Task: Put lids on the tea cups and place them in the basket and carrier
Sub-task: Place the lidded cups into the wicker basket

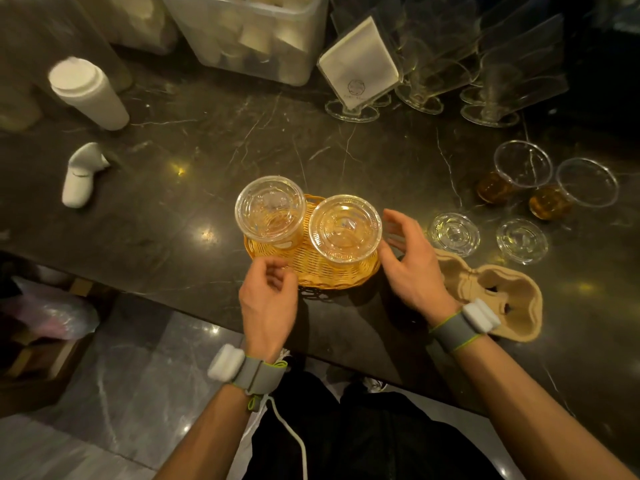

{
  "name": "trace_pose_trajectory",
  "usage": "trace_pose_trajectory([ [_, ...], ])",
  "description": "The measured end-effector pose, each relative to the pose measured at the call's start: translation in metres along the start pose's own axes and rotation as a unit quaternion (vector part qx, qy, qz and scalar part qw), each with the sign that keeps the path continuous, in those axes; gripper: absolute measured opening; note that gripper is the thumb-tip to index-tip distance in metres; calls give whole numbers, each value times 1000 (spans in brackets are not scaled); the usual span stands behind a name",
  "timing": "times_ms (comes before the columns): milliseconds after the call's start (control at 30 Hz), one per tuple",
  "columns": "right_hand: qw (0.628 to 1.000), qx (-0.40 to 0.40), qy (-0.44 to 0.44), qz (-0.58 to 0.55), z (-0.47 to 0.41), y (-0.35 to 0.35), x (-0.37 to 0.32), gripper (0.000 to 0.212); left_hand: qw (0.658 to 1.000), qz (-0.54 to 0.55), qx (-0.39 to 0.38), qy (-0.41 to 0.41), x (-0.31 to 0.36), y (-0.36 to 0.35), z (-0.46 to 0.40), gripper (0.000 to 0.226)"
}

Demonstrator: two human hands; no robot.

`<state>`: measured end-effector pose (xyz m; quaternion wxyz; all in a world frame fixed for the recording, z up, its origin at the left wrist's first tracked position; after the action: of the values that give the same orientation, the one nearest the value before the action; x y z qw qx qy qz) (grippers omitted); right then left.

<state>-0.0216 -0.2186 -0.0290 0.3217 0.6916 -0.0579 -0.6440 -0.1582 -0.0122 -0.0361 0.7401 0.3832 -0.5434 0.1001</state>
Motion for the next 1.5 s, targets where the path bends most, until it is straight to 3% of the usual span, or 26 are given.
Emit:
trace_pose_trajectory([
  [167,998,-31,-47,19,-23,-7,4,46,995,-49,38,79,-26,9,-7,26],
  [333,993,-55,-87,50,-39,-13,10,39,987,5,-11,161,-43,-3,-11,38],
  [467,992,-48,-83,76,-43,-16,10,30,986,56,-13,158,-44,-7,-16,36],
  [800,993,-10,-103,62,-47,-22,8,12,988,63,-7,143,-48,-4,-51,34],
  [1133,987,-13,-158,9,-57,-44,6,29,989,60,-86,103,-34,-3,-109,52],
  [1500,970,39,-234,-59,-71,-91,-7,22,989,45,-111,81,-23,7,-194,49],
])
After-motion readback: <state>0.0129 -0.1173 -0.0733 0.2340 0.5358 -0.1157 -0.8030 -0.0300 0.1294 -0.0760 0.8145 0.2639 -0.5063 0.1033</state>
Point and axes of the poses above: each hand's wrist, its own z-axis away from the middle knuckle, its own y-axis out of the back of the hand, x = y × z, the point moved 6 cm from there along -z, towards the middle knuckle, and after that the axes turned 3 degrees about -x, right-handed, at the moved point
